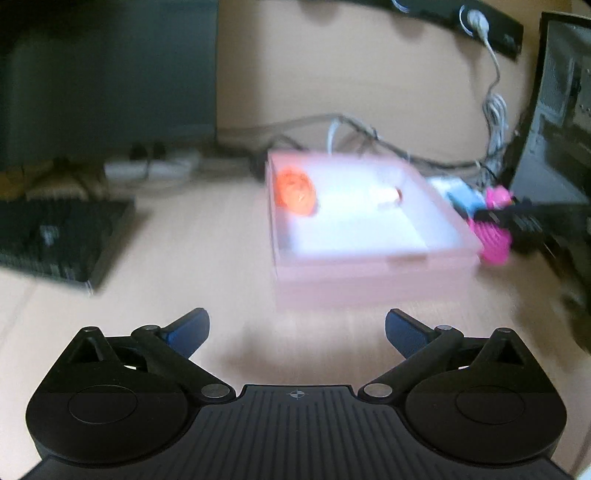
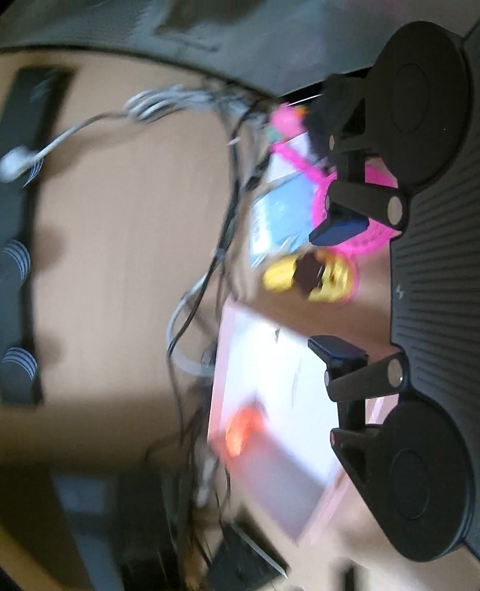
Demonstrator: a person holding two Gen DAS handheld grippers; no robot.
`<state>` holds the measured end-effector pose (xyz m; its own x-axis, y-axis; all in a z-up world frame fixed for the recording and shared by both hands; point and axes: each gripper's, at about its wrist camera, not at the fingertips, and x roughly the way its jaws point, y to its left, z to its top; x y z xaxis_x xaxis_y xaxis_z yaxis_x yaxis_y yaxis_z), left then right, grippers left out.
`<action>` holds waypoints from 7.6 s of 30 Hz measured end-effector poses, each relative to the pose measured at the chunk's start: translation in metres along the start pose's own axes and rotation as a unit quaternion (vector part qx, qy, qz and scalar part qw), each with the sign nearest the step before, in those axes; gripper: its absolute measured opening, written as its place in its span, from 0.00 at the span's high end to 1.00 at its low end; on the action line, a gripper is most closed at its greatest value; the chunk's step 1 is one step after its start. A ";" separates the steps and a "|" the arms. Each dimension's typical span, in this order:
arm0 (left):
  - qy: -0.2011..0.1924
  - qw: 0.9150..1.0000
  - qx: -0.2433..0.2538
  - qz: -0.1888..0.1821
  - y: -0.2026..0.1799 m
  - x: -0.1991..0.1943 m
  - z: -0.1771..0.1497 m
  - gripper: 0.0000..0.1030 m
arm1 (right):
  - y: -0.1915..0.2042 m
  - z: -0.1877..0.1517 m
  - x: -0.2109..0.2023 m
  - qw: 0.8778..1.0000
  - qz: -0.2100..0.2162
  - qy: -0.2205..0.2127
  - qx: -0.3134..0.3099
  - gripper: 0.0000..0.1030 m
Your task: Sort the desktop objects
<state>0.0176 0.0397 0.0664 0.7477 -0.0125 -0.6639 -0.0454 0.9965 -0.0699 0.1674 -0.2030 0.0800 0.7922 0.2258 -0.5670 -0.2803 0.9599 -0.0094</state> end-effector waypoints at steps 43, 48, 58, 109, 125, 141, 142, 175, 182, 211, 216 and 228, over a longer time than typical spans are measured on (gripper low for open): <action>0.036 0.986 0.151 -0.063 -0.075 -0.018 -0.057 0.00 | -0.015 -0.063 -0.101 0.993 0.100 -0.007 0.061 0.21; 0.041 0.990 0.133 -0.036 -0.064 -0.020 -0.059 0.00 | -0.010 -0.044 -0.061 0.985 0.128 0.008 0.113 0.19; 0.044 0.994 0.089 -0.035 -0.040 -0.027 -0.057 0.00 | 0.044 -0.025 -0.003 0.982 0.158 0.039 0.095 0.20; -0.001 0.991 0.103 -0.081 -0.042 -0.036 -0.041 0.00 | -0.049 -0.040 0.000 0.995 -0.094 0.007 0.043 0.12; 0.019 0.990 0.128 -0.049 -0.061 -0.019 -0.060 0.00 | -0.008 -0.088 -0.100 0.999 0.003 0.028 -0.020 0.42; 0.008 0.988 0.139 -0.070 -0.074 -0.019 -0.055 0.00 | -0.036 -0.126 -0.129 0.994 0.004 0.050 0.095 0.09; 0.002 0.989 0.129 -0.065 -0.071 -0.018 -0.050 0.00 | -0.037 -0.128 -0.128 0.993 0.002 0.050 0.102 0.08; -0.005 0.990 0.045 -0.135 -0.008 0.041 0.027 0.00 | 0.054 0.005 0.031 0.947 0.259 0.119 0.151 0.05; -0.033 0.996 0.029 -0.082 0.020 0.018 0.026 0.00 | 0.074 0.019 0.046 0.968 0.201 0.111 0.104 0.07; -0.022 0.997 0.048 -0.059 -0.010 -0.026 -0.029 0.00 | -0.033 -0.047 -0.121 0.996 0.051 -0.019 0.074 0.00; -0.003 0.993 0.083 -0.088 -0.024 -0.037 -0.042 0.00 | -0.023 -0.090 -0.125 0.996 0.074 0.039 0.042 0.00; 0.039 0.986 0.140 -0.086 -0.065 -0.020 -0.069 0.31 | 0.001 -0.128 -0.133 0.996 0.065 0.056 -0.014 0.10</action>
<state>-0.0396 -0.0307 0.0331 0.6740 -0.1788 -0.7168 0.2702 0.9627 0.0140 -0.0069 -0.2536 0.0501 0.6834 0.3272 -0.6527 -0.3934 0.9181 0.0484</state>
